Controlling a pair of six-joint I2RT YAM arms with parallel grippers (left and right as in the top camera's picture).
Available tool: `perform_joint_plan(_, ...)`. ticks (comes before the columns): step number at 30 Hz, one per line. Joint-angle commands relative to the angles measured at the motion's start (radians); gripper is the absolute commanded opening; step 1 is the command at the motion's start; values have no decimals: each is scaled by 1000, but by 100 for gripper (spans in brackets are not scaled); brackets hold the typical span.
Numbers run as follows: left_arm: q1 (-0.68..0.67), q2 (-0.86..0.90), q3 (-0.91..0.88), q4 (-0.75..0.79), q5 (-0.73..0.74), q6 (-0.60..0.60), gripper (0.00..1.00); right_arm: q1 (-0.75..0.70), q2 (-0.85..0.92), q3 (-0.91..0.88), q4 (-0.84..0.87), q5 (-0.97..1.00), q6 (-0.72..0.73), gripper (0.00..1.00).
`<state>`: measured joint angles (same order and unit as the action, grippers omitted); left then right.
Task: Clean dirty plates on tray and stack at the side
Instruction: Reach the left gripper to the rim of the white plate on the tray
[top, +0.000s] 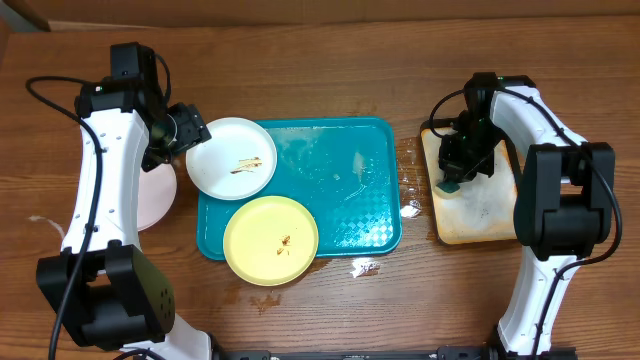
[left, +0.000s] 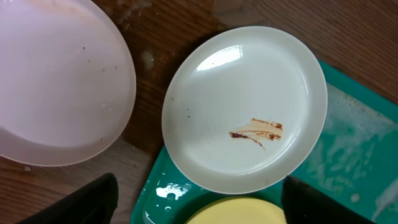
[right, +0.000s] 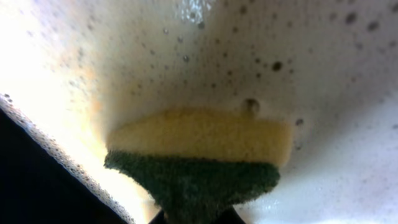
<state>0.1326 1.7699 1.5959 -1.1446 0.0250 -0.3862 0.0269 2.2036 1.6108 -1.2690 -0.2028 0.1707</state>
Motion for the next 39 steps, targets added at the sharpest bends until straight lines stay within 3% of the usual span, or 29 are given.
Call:
perform_joint_plan(1, 2, 10, -6, 9, 8, 24, 89, 5, -18, 15, -16, 3, -17, 4)
perform_joint_plan(5, 2, 11, -6, 39, 9, 68, 92, 5, -57, 37, -40, 5, -19, 4)
perform_joint_plan(9, 2, 49, -6, 54, 14, 77, 84, 5, -80, 40, -69, 13, -23, 4)
perform_joint_plan(10, 2, 76, -6, 55, 19, 81, 81, 5, -84, 40, -77, 22, -22, 4)
perform_joint_plan(14, 2, 166, -6, 66, 40, 85, 50, 3, -89, 40, -96, 22, -22, 4)
perform_joint_plan(16, 2, 204, -6, 85, 62, 98, 47, 3, -89, 40, -106, 25, -22, 4)
perform_joint_plan(19, 2, 235, -6, 118, 61, 99, 64, 3, -89, 40, -113, 26, -22, 4)
perform_joint_plan(25, 2, 250, -6, 163, 61, 112, 76, 3, -89, 40, -119, 39, -22, 4)
perform_joint_plan(39, 15, 265, -6, 180, 27, 152, 78, -30, -89, 40, -130, 44, -19, 4)
